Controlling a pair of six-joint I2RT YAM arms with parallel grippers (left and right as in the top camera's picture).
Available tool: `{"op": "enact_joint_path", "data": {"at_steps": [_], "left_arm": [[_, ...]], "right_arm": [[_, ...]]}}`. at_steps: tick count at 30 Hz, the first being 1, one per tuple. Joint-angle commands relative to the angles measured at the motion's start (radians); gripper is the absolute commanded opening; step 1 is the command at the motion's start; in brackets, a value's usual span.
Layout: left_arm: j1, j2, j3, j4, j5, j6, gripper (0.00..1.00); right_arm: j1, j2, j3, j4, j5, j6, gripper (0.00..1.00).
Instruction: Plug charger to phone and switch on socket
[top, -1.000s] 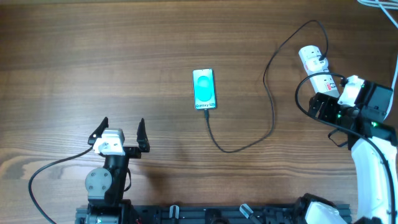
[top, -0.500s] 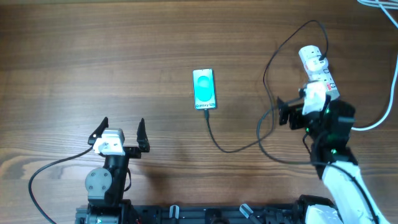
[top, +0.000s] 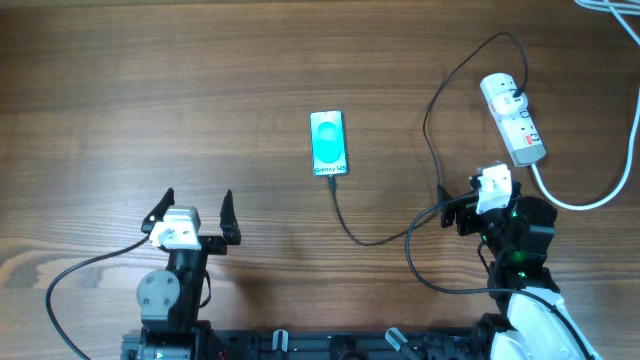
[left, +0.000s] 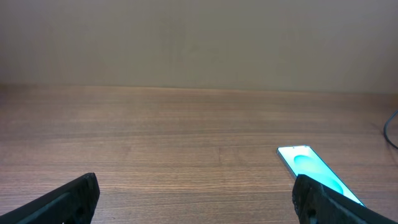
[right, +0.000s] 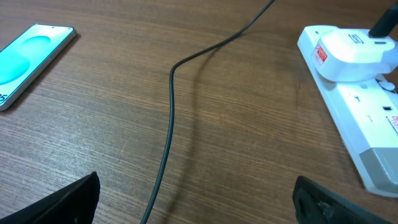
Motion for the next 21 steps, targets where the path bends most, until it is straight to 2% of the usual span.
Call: {"op": "enact_joint_path", "data": {"at_steps": [1,13,21], "left_arm": [[0.009,-0.010,-0.001,-0.009,-0.002,0.019,1.00],[0.009,-0.010,-0.001,-0.009,-0.002,0.019,1.00],[0.009,-0.010,-0.001,-0.009,-0.002,0.019,1.00]], "right_arm": [[0.005,-0.019,-0.012,-0.005,-0.020,0.039,1.00],[0.005,-0.115,-0.116,0.040,-0.016,0.041,1.00],[0.005,-0.178,-0.116,-0.054,-0.017,0.042,1.00]]}}
